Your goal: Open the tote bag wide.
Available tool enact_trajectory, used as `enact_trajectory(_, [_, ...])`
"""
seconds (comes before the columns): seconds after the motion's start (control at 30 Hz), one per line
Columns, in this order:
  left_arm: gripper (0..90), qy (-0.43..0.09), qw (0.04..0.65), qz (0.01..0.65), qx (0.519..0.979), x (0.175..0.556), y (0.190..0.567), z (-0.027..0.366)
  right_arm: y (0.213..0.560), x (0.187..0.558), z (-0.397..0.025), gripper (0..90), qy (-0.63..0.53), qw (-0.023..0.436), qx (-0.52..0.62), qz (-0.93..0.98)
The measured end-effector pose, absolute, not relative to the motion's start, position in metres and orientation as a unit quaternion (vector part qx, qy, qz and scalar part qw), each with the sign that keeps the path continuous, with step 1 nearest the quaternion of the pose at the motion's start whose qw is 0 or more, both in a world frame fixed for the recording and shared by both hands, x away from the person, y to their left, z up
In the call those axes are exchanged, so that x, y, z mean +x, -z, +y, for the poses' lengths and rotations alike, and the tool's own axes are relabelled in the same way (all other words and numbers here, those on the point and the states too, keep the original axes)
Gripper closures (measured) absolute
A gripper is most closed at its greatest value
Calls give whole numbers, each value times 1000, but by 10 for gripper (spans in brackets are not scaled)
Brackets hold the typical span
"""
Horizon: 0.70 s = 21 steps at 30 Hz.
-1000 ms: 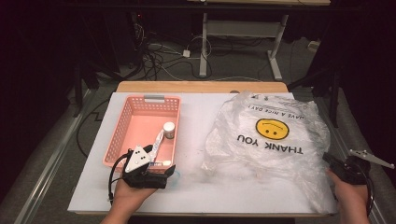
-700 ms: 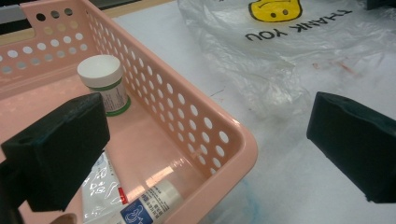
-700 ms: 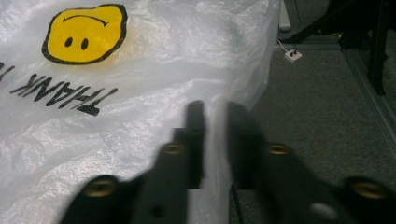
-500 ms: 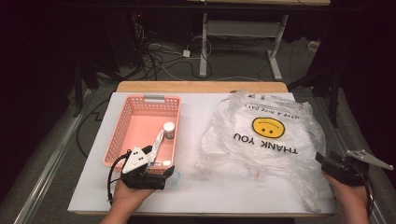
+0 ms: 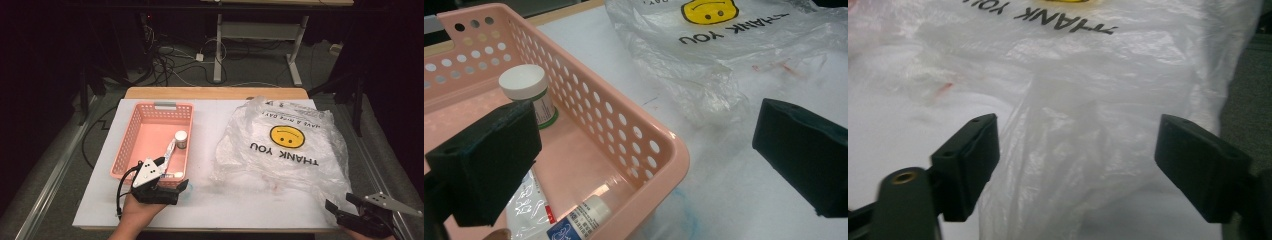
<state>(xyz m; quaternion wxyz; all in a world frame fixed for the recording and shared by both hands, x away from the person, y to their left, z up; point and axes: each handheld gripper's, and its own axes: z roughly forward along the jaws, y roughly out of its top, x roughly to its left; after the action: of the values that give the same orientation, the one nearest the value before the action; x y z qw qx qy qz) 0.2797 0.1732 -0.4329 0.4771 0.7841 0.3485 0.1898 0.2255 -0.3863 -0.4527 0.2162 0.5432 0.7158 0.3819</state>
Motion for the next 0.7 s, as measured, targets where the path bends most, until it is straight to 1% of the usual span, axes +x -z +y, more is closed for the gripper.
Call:
enact_trajectory(0.03, [0, -191, 477, 348, 784, 280, 433, 173, 453, 226, -386, 287, -382, 216, 543, 716])
enact_trajectory(0.07, [0, -190, 478, 348, 784, 280, 433, 173, 457, 227, -382, 469, -369, 209, 533, 732])
enact_trajectory(0.1, [0, -189, 479, 348, 784, 280, 433, 173, 459, 227, -380, 538, -362, 205, 530, 739])
enact_trajectory(0.2, [0, -188, 481, 348, 782, 281, 433, 173, 466, 230, -375, 707, -344, 188, 516, 761])
enact_trajectory(0.23, [0, -188, 481, 348, 782, 281, 433, 173, 466, 230, -372, 752, -343, 186, 510, 767])
enact_trajectory(0.3, [0, -189, 481, 347, 783, 281, 433, 173, 465, 230, -368, 814, -347, 184, 500, 772])
enact_trajectory(0.4, [0, -188, 484, 350, 779, 281, 432, 174, 463, 230, -356, 869, -350, 180, 485, 781])
enact_trajectory(0.63, [0, -188, 486, 350, 779, 282, 432, 175, 463, 236, -319, 871, -360, 187, 461, 789])
enact_trajectory(0.7, [0, -188, 486, 351, 778, 282, 432, 175, 463, 238, -315, 871, -362, 190, 460, 788])
